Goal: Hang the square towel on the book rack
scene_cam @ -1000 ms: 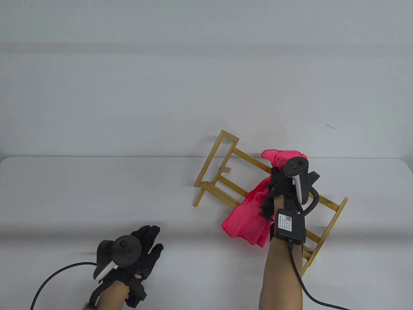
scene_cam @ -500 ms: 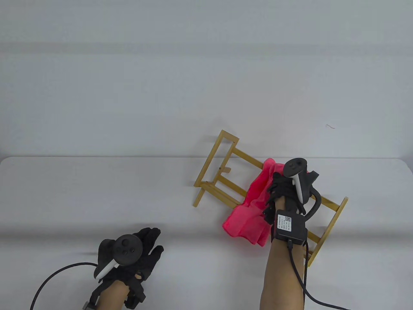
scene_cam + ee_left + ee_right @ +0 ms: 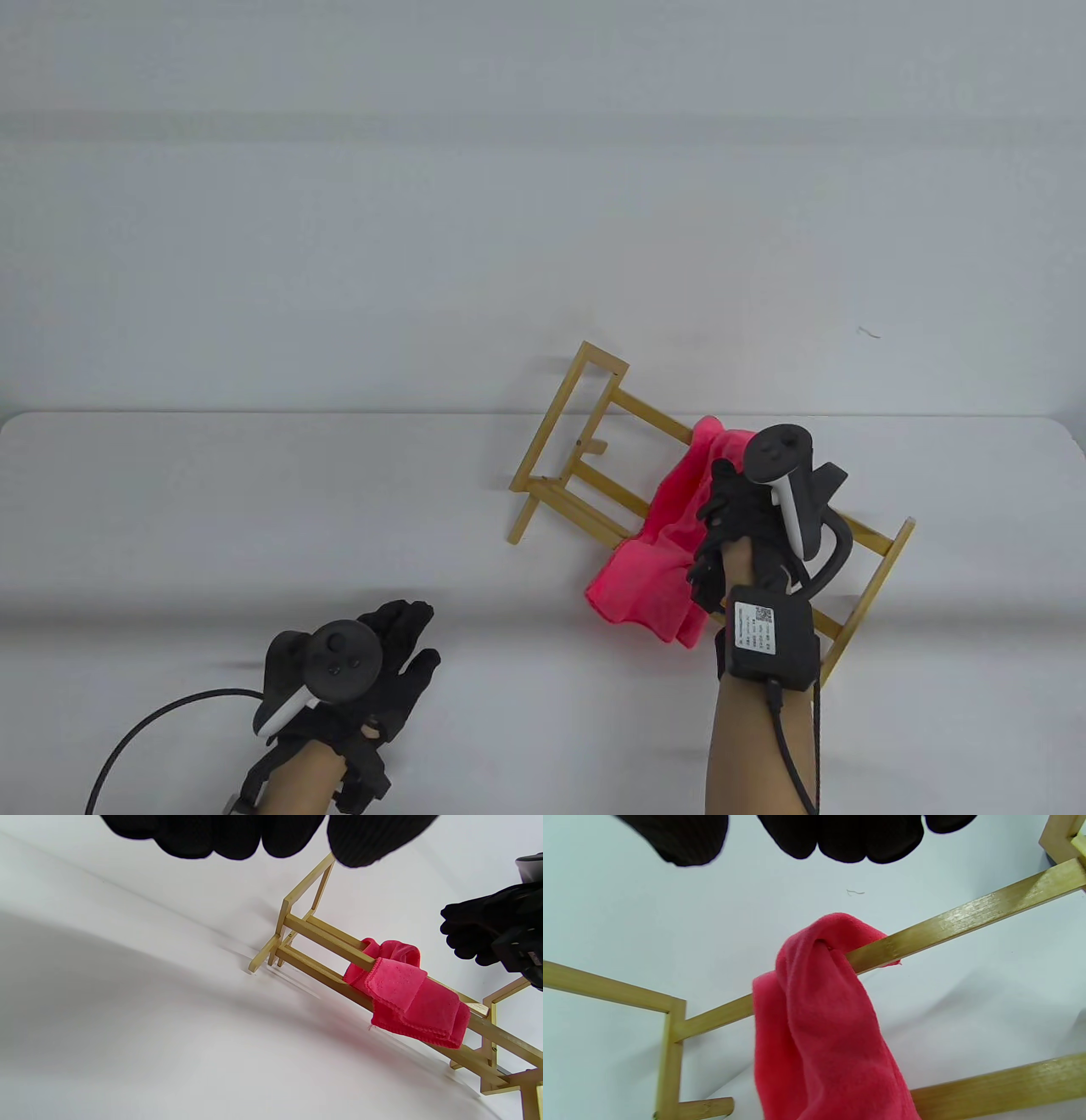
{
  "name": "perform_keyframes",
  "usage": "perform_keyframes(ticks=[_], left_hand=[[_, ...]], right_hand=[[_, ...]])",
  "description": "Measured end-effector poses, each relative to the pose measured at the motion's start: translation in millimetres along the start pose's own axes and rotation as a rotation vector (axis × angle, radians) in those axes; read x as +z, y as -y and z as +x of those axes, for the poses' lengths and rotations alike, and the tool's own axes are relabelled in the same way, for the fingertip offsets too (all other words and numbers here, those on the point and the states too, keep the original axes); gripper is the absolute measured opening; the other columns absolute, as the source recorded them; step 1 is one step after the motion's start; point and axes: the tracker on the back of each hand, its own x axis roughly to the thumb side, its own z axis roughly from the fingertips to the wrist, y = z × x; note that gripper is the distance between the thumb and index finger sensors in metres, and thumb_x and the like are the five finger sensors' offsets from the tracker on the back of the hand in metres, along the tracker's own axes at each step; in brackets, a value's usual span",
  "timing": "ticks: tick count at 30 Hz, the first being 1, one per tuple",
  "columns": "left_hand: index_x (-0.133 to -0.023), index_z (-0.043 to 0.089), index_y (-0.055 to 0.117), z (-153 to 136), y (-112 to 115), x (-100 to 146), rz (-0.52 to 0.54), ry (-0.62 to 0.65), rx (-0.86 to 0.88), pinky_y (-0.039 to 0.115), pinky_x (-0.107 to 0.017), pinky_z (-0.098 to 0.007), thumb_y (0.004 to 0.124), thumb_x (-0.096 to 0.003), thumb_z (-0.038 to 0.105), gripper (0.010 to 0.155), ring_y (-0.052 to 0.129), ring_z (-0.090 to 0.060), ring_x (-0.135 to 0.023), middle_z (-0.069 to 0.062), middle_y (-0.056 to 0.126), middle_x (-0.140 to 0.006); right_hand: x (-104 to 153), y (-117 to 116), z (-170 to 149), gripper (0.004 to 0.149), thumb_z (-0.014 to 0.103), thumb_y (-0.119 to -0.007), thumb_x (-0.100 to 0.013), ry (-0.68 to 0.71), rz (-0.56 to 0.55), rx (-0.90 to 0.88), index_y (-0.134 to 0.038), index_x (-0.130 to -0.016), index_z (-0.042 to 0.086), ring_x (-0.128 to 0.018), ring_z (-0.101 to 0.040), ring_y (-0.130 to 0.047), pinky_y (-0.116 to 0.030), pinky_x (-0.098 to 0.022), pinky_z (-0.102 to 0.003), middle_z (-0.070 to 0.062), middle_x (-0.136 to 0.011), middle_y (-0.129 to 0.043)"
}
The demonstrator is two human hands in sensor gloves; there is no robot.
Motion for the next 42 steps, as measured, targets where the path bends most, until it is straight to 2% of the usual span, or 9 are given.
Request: perform_keyframes(ticks=[16,20,27,35,42], left_hand=[[-0.106,0.013,0.050,-3,1,2,0.032,0.004,0.072,0.056,-0.068,-0.059,0.068,-0.0565,0.043,0.061,0.056,-0.046,-0.096,-0.020,0.049,-0.106],[-0.106,0.013,0.049,-4,0,3,0.049,0.003,0.114,0.055,-0.068,-0.059,0.068,-0.0566,0.043,0.061,0.055,-0.046,-0.096,-0.020,0.048,-0.106],[-0.106,0.013,0.049,-3,3,3,0.053,0.015,0.149,0.055,-0.068,-0.059,0.068,-0.0567,0.043,0.061,0.054,-0.046,-0.096,-0.020,0.047,-0.106],[-0.106,0.013,0.049,-4,5,4,0.043,0.009,0.196,0.055,-0.068,-0.059,0.068,-0.0566,0.043,0.061,0.055,-0.046,-0.096,-0.020,0.048,-0.106],[-0.107,0.013,0.048,-13,12,5,-0.002,0.005,0.312,0.053,-0.069,-0.060,0.068,-0.0569,0.042,0.061,0.052,-0.046,-0.097,-0.020,0.045,-0.107]], right_hand=[[95,0,18,0.069,0.051,-0.068,-0.047,0.271,0.016,-0.132,-0.044,-0.103,0.018,-0.099,-0.036,-0.053,-0.042,-0.073,-0.056,-0.010,-0.105,-0.044],[121,-10,18,0.069,0.051,-0.068,-0.047,0.350,0.027,-0.145,-0.044,-0.103,0.019,-0.099,-0.036,-0.053,-0.042,-0.073,-0.056,-0.010,-0.105,-0.045],[156,-44,1,0.069,0.051,-0.068,-0.047,0.427,0.079,-0.176,-0.044,-0.103,0.019,-0.099,-0.036,-0.054,-0.043,-0.073,-0.056,-0.009,-0.105,-0.045],[168,-80,-24,0.069,0.051,-0.068,-0.047,0.457,0.129,-0.221,-0.044,-0.102,0.020,-0.099,-0.035,-0.054,-0.043,-0.073,-0.055,-0.009,-0.105,-0.045],[163,-106,-42,0.071,0.051,-0.067,-0.046,0.493,0.296,-0.251,-0.037,-0.103,0.021,-0.101,-0.034,-0.050,-0.040,-0.074,-0.055,-0.007,-0.106,-0.040]])
